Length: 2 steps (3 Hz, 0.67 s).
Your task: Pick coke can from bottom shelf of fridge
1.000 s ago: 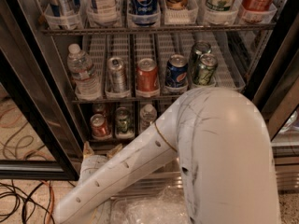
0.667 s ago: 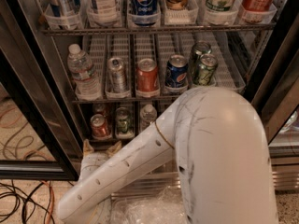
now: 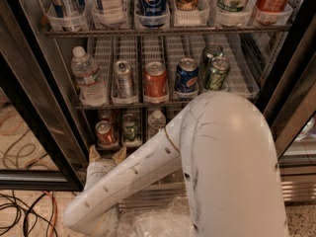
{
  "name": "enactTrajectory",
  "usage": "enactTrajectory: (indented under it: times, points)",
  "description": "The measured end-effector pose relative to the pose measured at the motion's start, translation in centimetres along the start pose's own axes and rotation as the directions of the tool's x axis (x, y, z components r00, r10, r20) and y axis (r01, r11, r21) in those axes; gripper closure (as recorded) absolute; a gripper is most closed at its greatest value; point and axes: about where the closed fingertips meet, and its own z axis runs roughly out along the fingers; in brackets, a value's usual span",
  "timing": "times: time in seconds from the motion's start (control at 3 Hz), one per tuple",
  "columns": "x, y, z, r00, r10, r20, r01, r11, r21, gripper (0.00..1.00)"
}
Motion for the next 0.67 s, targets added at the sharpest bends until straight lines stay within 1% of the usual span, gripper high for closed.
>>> enactTrajectory:
  times: [0.33,0.67]
  points:
    - [-0.07,0.13,0.83,1.0,-0.002,0.005,0.002,1.0,-0.007,0.37]
    - [-0.2,0.26,1.51,1.0,-0.007,0.018,0.007,0.9999,-0.013,0.37]
